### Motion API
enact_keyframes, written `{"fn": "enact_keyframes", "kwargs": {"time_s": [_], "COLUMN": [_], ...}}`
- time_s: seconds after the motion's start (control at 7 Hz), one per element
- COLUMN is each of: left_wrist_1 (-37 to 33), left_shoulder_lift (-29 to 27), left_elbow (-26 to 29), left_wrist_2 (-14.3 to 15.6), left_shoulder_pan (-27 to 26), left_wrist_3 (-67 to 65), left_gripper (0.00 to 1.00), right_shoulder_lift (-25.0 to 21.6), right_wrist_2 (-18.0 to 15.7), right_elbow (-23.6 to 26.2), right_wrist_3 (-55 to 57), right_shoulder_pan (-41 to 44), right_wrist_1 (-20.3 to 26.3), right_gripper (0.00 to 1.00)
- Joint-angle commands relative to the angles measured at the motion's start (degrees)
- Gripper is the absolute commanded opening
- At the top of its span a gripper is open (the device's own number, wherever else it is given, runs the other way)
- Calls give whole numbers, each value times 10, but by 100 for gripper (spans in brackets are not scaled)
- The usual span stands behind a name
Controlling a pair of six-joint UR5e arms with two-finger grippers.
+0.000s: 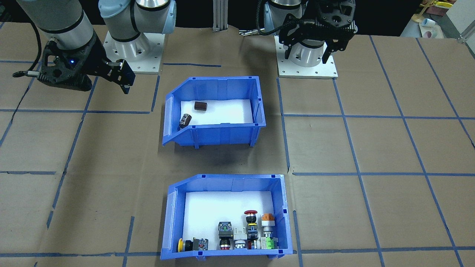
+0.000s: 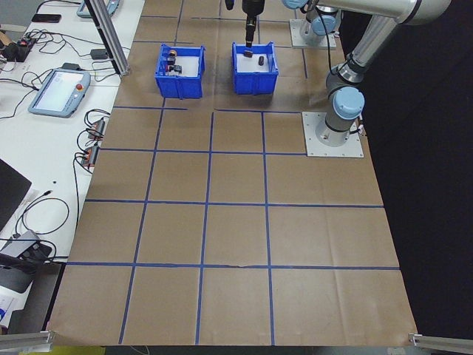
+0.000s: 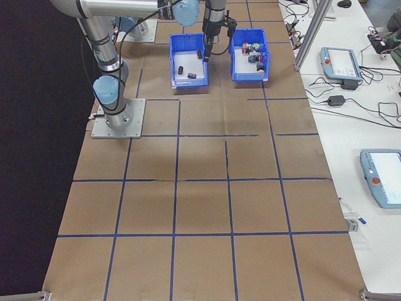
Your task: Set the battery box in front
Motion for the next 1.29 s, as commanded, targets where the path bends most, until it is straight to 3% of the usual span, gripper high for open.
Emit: {"fn": "enact_keyframes", "kwargs": {"time_s": [0.0,1.0,1.14], "left_wrist_1": [-6,-7,-13], "left_shoulder_lift": [1,-2,2], "left_elbow": [-1,-5,-17], "left_wrist_2": [4,1,2], "left_shoulder_pan": [0,-1,-2], "left_wrist_3": [0,-16,-85], "left_gripper": [99,99,99], "right_shoulder_lift": [-1,4,4], "right_wrist_2": [0,0,-1], "right_elbow": [0,-8,-8], "right_wrist_3": [0,2,-2], "right_shoulder_pan": [0,1,1], "right_wrist_1": [0,-18,-18], "right_gripper": [100,100,100]}}
